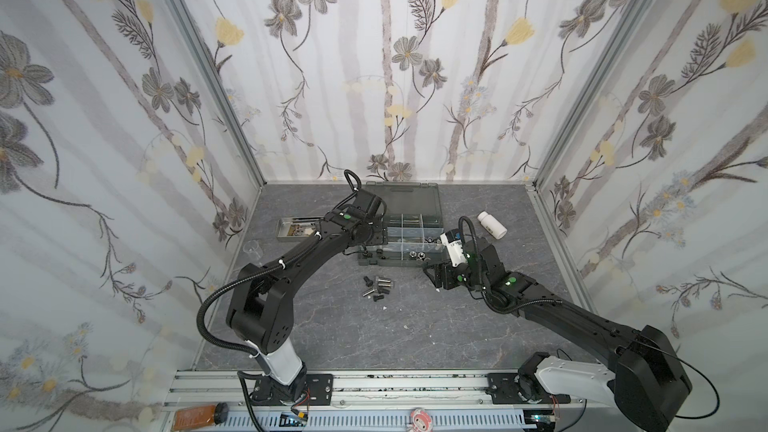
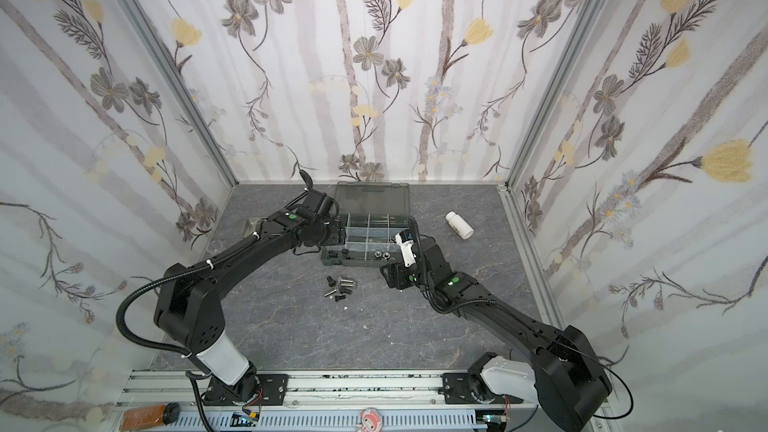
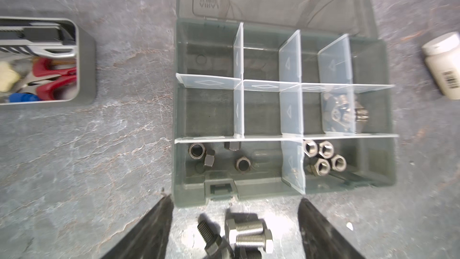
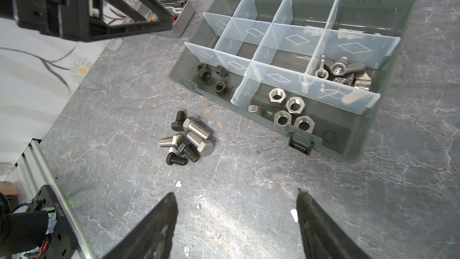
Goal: Sort the screws and nuts into containers
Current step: Place the nut into the container, then pick up the screw from the center of the table.
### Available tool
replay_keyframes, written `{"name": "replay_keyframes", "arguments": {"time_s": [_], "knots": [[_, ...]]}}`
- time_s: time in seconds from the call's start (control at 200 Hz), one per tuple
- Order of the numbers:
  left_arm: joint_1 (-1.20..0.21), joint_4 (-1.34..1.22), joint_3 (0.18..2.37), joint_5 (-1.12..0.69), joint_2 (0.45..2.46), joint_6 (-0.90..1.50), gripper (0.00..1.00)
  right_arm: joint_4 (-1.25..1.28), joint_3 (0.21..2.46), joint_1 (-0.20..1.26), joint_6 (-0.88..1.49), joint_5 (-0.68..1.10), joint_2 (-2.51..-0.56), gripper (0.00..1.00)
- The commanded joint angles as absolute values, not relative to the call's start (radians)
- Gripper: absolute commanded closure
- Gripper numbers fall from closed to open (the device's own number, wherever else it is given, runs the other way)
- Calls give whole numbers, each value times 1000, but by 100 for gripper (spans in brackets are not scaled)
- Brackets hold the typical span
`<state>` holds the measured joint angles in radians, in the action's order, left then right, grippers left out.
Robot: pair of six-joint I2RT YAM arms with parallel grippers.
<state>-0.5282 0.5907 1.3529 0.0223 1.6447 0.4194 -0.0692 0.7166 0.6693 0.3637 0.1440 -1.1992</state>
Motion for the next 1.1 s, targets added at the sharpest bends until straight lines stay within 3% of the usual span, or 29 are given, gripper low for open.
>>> {"name": "replay_keyframes", "arguments": {"time_s": [0.0,0.15,0.565,0.884,1.099], "knots": [[-526,548,1307,21,1564,428,14,-133,747,705,348,80,-1211,33],[-519,519,1210,44,1426,436,0,-185,824,750,348,64,-1270,44],[-409,494,1060,0,1216,479,0,-380,1065,856,289,44,-1483,51],[-329,547,1080,-43,1185,424,0,-390,1158,914,274,37,-1640,52],[-286,536,1054,-70,1154,413,0,-420,1254,954,247,27,-1757,61]]}}
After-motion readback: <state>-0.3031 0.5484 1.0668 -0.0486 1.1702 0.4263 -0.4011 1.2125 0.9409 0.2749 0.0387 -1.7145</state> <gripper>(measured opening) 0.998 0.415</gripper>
